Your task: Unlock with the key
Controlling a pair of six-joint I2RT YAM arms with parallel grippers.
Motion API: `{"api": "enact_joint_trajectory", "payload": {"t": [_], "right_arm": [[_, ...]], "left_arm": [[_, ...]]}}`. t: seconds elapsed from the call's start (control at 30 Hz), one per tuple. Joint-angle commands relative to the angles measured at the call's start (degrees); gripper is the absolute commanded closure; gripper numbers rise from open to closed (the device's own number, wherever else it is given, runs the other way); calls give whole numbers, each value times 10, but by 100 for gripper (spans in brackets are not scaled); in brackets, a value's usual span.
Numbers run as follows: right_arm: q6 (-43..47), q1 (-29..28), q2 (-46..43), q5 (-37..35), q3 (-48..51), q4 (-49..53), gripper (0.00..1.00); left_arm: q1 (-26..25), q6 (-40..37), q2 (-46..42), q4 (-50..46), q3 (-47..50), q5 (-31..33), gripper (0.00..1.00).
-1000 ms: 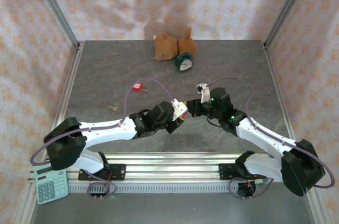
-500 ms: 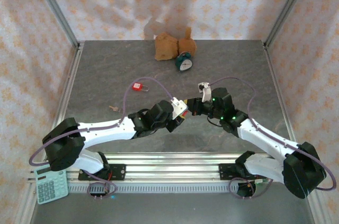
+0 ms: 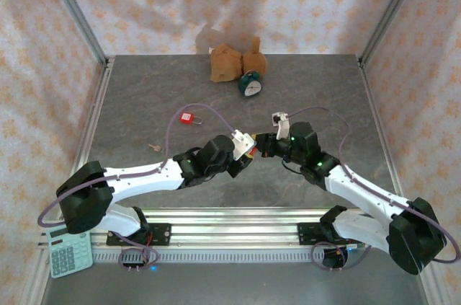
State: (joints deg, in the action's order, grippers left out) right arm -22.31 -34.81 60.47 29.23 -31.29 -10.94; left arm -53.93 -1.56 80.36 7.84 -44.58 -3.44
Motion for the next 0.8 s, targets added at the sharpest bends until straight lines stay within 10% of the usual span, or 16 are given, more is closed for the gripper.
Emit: {"api": "enact_joint_trajectory", "payload": {"t": [0.0,0.43,0.77], "right_arm": [[24,-37,34,100,6,92,92],[58,-41,49,103,-6,129,88],[36,-29,-33,-47,-80,195,53]], "left_arm": [[4,-11,-31,175,-63,-6,84],[8,-25,-20,175,-81,-8,84],[5,-15,-5,130,-57,-26,85]]}}
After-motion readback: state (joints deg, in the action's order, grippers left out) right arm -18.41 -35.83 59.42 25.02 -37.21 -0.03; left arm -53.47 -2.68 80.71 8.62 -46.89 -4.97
